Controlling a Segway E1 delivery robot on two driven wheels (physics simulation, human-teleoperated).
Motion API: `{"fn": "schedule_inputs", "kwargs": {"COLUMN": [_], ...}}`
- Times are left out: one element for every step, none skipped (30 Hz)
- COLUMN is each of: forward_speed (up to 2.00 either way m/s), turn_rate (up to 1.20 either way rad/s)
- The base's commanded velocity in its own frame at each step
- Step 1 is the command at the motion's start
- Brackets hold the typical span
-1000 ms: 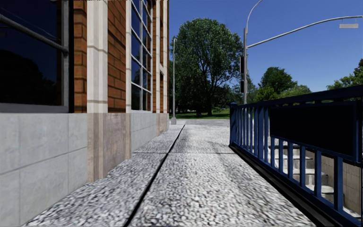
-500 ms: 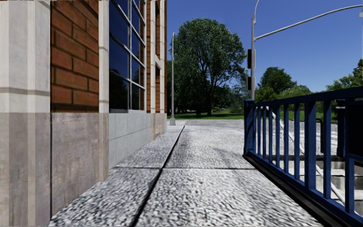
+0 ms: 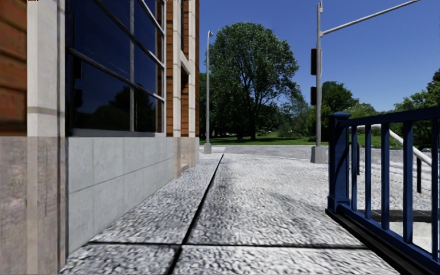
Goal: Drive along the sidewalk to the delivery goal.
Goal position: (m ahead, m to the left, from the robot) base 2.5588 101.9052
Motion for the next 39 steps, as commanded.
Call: {"fn": "schedule_inputs", "kwargs": {"forward_speed": [2.00,2.00,2.00,2.00,2.00,2.00,2.00,2.00,2.00,2.00,2.00,2.00,2.00,2.00,2.00,2.00,2.00,2.00,2.00,2.00,2.00,2.00,2.00,2.00,2.00,2.00,2.00,2.00,2.00,2.00,2.00,2.00,2.00,2.00,2.00,2.00,2.00,2.00,2.00], "turn_rate": [-0.25,-0.31,-0.31,-0.33,-0.33,-0.33,-0.33,-0.34,-0.34,-0.34,-0.34,-0.34,-0.31,-0.31,-0.19,-0.03,-0.03,0.00,0.00,0.00,0.00,0.00,0.00,0.00,0.00,0.00,0.00,0.00,0.00,0.00,0.00,0.00,0.00,0.00,0.00,0.00,0.00,0.00,0.00]}}
